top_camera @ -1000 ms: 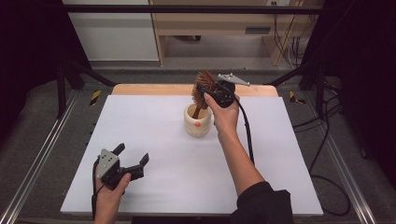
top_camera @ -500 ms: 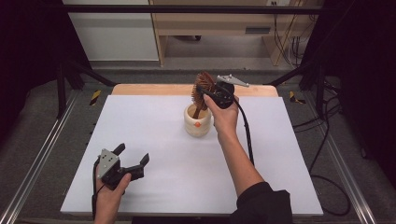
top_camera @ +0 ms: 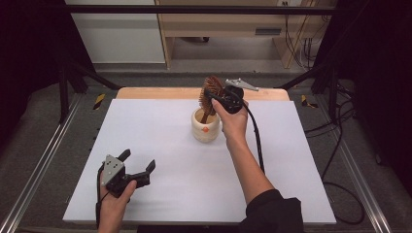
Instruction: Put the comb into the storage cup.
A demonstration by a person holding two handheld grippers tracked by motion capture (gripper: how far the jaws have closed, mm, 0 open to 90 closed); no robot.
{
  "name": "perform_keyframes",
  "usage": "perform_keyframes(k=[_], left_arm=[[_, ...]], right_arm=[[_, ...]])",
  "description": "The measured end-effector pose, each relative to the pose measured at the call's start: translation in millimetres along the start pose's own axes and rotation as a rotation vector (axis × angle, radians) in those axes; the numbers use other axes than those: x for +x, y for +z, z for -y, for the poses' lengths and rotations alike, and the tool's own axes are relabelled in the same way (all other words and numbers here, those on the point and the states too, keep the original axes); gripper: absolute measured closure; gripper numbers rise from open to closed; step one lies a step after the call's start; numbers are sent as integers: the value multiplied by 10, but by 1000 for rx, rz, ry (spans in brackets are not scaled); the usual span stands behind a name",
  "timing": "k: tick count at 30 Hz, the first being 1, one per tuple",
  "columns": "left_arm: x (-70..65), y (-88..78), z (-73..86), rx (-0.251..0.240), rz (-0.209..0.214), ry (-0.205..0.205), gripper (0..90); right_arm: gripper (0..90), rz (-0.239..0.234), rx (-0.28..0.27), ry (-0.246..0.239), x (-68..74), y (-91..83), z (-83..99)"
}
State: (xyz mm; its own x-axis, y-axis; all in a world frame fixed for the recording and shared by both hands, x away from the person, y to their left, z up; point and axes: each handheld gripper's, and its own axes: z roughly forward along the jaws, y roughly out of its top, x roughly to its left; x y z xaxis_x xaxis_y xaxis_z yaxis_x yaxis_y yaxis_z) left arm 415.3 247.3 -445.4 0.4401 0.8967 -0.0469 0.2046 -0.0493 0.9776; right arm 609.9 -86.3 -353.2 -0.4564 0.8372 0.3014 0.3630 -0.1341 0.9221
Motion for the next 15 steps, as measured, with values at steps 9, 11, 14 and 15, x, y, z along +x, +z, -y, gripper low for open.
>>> perform_keyframes(k=[9, 11, 14, 15], left_arm=[[-2, 5, 2, 3, 6, -1, 20], [-2, 6, 3, 4, 6, 0, 20], [-2, 6, 3, 4, 7, 0, 20], [-2, 6, 3, 4, 7, 0, 20]], right_arm=[[496, 2, 6, 5, -15, 14, 38], [496, 1, 7, 6, -17, 16, 42], [496, 1, 6, 9, -20, 17, 45], [496, 1, 6, 8, -22, 18, 47]])
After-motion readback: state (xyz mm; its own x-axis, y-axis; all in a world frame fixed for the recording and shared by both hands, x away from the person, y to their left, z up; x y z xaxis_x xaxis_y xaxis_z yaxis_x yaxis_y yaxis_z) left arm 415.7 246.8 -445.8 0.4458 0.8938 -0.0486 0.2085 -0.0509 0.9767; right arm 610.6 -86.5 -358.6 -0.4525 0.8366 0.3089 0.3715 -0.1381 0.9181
